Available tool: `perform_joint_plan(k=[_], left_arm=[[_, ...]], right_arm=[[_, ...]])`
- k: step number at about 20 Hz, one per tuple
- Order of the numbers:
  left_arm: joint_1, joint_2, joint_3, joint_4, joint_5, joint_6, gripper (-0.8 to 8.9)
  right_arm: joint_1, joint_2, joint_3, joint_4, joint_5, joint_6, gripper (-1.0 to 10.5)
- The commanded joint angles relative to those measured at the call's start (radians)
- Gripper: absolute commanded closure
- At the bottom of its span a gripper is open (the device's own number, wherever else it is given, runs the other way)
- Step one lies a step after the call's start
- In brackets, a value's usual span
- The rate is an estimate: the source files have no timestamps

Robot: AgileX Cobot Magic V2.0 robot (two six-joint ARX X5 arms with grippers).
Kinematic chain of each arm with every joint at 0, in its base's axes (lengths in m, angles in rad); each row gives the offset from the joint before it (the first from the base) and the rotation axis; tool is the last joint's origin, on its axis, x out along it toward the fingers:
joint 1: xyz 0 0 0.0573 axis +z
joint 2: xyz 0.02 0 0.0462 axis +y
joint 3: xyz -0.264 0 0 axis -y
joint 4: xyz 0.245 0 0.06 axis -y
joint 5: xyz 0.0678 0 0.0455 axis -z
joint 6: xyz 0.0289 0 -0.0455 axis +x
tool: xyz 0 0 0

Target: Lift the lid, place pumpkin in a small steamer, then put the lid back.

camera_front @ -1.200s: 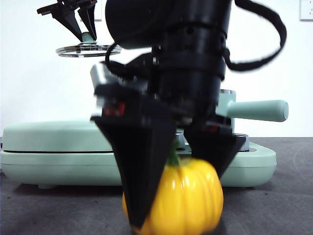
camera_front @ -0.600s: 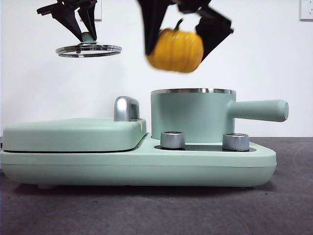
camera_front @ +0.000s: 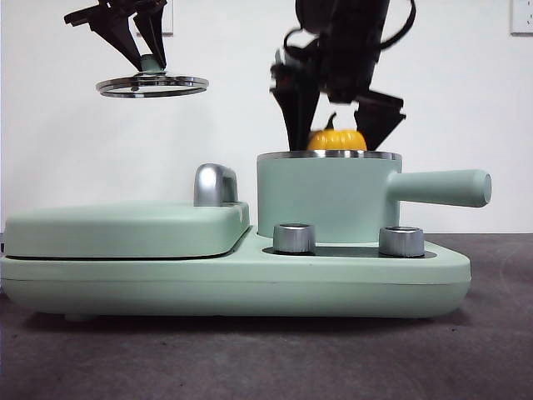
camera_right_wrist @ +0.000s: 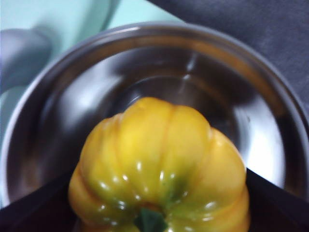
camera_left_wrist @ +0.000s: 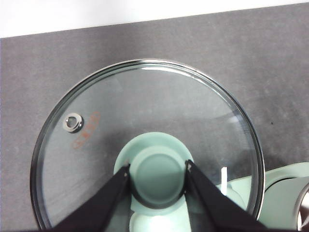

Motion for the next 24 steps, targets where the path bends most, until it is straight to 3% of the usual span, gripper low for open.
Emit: perform_joint_plan(k=[1,12,17,21,24], left_arm=[[-0.003,-0.005,0.014,-0.032,0.006,0.002,7.99],[-0.003,0.001,0.013,-0.032,0.006,0.002,7.99],[-0.003,0.002,0.013,-0.032,0.006,0.002,7.99],[-0.003,0.002,0.013,-0.032,0.006,0.002,7.99],[-0.003,0.002,0.013,-0.032,0.006,0.002,7.99]], right_arm=[[0.006,0.034,0.025,0.003,0.002,-0.035,5.8],[0.013,0.116,0.025,0.000,0.009,-0.044,5.7],[0.013,0.116,0.025,-0.003,0.008,-0.043,3.9],[0.016,0.115,0.047,-0.010,0.006,-0.035,3.9],[0.016,0.114,0.172,-0.096,0.011,-0.031,3.9]])
